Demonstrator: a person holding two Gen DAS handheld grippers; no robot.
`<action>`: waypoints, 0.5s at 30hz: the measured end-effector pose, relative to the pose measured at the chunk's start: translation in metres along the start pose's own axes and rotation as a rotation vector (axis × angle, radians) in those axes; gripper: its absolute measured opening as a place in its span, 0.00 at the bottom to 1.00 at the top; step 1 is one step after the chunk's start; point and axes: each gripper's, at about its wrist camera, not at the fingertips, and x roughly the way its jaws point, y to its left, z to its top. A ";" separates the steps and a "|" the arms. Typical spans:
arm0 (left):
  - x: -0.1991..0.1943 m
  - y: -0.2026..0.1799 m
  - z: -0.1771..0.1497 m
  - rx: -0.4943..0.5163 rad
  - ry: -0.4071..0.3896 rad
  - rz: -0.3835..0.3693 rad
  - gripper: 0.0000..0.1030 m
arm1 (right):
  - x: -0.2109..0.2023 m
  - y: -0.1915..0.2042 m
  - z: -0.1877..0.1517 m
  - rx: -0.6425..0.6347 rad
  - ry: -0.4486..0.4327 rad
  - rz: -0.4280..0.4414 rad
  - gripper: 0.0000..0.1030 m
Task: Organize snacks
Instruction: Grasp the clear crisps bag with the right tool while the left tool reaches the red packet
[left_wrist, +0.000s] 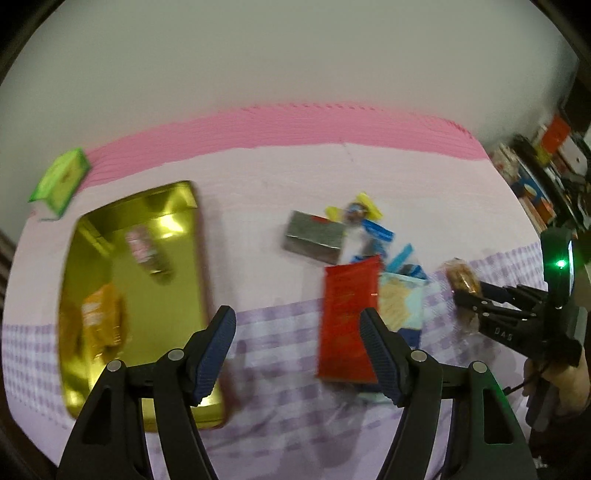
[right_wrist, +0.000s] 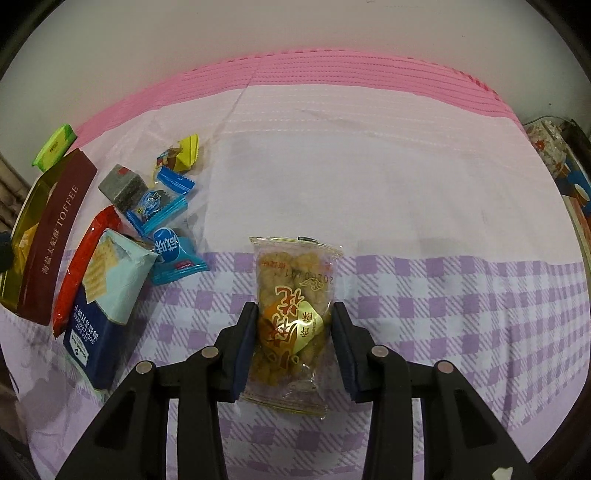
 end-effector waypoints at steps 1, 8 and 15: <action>0.005 -0.005 0.001 0.009 0.008 -0.010 0.68 | 0.000 0.000 0.000 0.000 -0.001 0.002 0.36; 0.045 -0.025 0.009 0.040 0.066 -0.018 0.68 | -0.001 0.000 -0.001 -0.006 -0.002 0.000 0.36; 0.067 -0.019 0.007 0.015 0.086 -0.001 0.68 | -0.001 -0.001 0.000 -0.007 -0.002 -0.002 0.37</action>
